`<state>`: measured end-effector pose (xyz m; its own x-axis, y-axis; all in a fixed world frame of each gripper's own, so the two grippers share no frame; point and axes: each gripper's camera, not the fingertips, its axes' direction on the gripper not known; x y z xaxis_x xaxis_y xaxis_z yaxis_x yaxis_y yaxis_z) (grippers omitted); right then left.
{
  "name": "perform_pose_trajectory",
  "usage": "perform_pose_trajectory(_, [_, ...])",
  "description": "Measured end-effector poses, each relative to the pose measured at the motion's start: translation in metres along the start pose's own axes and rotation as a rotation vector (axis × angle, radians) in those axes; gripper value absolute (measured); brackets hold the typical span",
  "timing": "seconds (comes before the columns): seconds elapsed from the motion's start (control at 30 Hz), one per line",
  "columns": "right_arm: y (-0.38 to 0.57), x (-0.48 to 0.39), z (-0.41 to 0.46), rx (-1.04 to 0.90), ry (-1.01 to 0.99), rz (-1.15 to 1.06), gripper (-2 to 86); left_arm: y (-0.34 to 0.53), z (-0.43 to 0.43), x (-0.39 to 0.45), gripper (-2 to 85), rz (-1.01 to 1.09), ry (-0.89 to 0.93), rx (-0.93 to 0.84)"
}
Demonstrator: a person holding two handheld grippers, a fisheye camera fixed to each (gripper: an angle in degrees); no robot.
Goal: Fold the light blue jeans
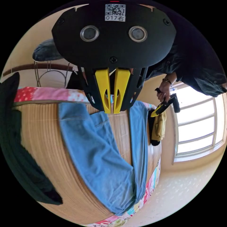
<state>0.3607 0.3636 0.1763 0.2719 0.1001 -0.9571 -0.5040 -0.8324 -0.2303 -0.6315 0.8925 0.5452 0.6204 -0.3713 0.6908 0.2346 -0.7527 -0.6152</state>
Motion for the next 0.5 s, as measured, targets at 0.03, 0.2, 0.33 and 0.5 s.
perform_pose_trajectory(0.03, [-0.005, 0.012, -0.006, 0.011, 0.060, 0.048, 4.8, -0.012, 0.033, 0.020, 8.6, 0.053, 0.073, -0.053])
perform_pose_trajectory(0.2, [-0.014, 0.032, 0.002, -0.005, 0.120, 0.043, 5.1, -0.050, 0.169, 0.072, 10.5, 0.115, 0.158, -0.283])
perform_pose_trajectory(0.33, [-0.013, 0.029, 0.019, -0.045, 0.076, -0.012, 1.9, -0.057, 0.227, 0.081, 8.6, 0.072, 0.119, -0.313])
perform_pose_trajectory(0.5, [-0.005, 0.020, 0.016, -0.073, 0.037, -0.027, 0.6, -0.051, 0.258, 0.082, 0.5, 0.085, 0.095, -0.374])
